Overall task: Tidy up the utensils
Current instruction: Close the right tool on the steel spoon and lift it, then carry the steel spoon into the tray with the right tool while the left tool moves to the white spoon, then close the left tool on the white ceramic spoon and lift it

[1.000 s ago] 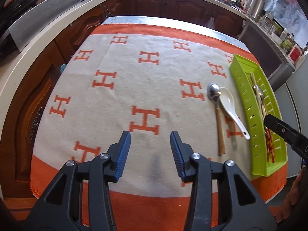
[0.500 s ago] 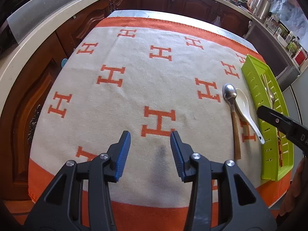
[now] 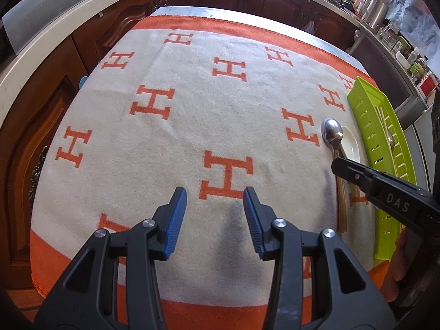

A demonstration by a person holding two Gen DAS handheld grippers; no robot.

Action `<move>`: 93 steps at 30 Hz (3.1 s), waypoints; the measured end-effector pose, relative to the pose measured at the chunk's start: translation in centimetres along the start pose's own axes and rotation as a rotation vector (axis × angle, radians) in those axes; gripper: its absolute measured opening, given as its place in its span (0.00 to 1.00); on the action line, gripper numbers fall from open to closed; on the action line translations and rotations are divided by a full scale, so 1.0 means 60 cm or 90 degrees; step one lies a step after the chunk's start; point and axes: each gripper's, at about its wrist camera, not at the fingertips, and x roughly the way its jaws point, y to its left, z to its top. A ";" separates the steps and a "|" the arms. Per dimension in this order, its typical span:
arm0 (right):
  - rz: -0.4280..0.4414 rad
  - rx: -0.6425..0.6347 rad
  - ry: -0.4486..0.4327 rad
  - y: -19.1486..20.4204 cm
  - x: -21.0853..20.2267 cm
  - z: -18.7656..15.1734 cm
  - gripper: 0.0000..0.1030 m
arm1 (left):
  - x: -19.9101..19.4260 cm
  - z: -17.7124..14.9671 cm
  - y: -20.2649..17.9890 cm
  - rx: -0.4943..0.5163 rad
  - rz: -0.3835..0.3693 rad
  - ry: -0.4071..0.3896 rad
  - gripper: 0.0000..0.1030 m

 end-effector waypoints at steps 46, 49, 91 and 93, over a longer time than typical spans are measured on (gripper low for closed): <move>0.033 -0.103 -0.106 0.045 -0.051 -0.023 0.02 | -0.028 -0.018 -0.023 0.021 -0.003 -0.015 0.39; 0.038 -0.106 -0.121 0.038 -0.073 -0.029 0.02 | -0.037 -0.021 -0.031 0.028 0.000 -0.018 0.39; -0.094 -0.069 -0.137 -0.175 -0.157 -0.024 0.04 | 0.087 0.078 -0.256 0.084 -0.069 0.033 0.39; -0.084 -0.062 -0.144 -0.175 -0.160 -0.025 0.04 | 0.088 0.077 -0.260 0.090 -0.066 0.026 0.41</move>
